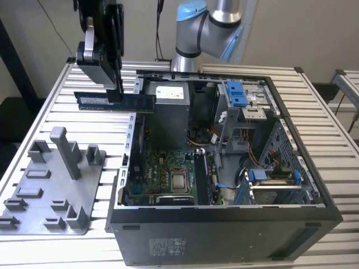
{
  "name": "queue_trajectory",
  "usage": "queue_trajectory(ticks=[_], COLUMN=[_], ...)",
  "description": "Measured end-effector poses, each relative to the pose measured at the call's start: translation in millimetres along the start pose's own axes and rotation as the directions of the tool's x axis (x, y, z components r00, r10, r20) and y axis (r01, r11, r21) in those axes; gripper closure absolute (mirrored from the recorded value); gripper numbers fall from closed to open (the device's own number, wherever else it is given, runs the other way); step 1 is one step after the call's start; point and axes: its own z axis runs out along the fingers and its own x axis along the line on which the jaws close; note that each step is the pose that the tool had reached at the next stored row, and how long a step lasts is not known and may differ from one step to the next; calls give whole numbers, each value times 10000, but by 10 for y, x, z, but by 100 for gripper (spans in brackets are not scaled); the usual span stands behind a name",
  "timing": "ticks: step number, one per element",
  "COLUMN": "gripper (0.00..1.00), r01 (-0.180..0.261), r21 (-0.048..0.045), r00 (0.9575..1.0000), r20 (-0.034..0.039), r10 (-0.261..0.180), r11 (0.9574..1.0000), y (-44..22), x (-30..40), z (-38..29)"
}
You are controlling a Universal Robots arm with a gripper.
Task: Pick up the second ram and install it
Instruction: 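Pick up the second ram and move it above second insertion slot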
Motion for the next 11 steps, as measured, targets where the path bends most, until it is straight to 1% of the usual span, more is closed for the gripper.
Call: queue_trajectory(ticks=[3,8,11], gripper=[86,86,86], r01=[10,25,31], r21=[0,0,0], r00=[10000,10000,10000], r20=[1,1,1], r10=[-10,-25,-31], r11=[10000,10000,10000], y=[-139,-346,-484], x=[-6,-16,-22], z=[2,4,5])
